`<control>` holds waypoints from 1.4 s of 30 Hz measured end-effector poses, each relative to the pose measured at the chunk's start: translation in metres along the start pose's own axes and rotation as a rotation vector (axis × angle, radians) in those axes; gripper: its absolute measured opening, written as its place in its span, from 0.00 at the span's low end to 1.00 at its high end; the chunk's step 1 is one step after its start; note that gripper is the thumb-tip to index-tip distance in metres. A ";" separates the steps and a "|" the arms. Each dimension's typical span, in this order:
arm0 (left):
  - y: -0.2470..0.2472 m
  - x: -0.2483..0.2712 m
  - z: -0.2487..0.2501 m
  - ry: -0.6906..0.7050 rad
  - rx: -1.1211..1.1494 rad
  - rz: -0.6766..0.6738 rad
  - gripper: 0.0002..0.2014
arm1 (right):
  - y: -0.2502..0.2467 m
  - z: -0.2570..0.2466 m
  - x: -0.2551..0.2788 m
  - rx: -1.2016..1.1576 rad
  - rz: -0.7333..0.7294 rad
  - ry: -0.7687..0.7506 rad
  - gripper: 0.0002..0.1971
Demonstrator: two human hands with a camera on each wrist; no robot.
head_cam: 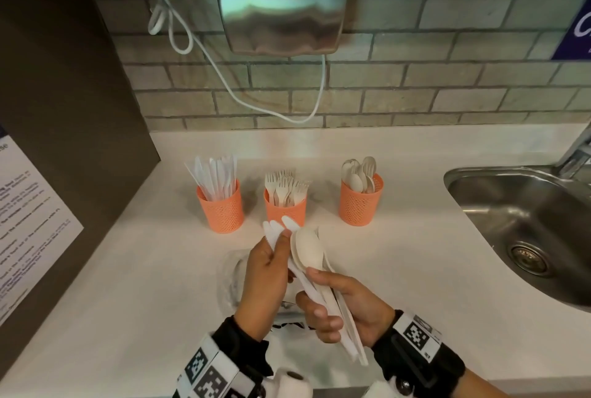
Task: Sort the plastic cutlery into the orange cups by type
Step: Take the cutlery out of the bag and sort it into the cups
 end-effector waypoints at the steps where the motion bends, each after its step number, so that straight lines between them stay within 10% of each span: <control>1: -0.002 -0.001 0.001 0.008 0.015 0.027 0.16 | -0.001 0.001 0.001 0.015 0.034 0.017 0.18; 18: -0.023 -0.014 0.011 0.161 -0.085 0.238 0.13 | -0.023 -0.019 0.021 0.427 0.435 -0.151 0.21; 28: 0.003 -0.019 0.002 -0.039 -0.033 -0.262 0.17 | -0.031 -0.005 0.023 0.254 0.345 -0.060 0.34; 36: 0.002 -0.028 -0.004 -0.089 -0.127 -0.419 0.17 | -0.028 -0.005 0.021 0.234 0.339 -0.053 0.17; 42: -0.015 -0.038 0.008 -0.155 -0.063 -0.439 0.12 | -0.033 -0.006 0.015 0.231 0.344 0.005 0.33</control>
Point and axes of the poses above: each hand's wrist, its own x-axis away from the middle knuckle, its own y-axis out of the palm, z = x × y, the point moved 8 cm from there along -x, towards the middle knuckle, and after that the axes turned 10 degrees about -z, right-handed, at the moved point
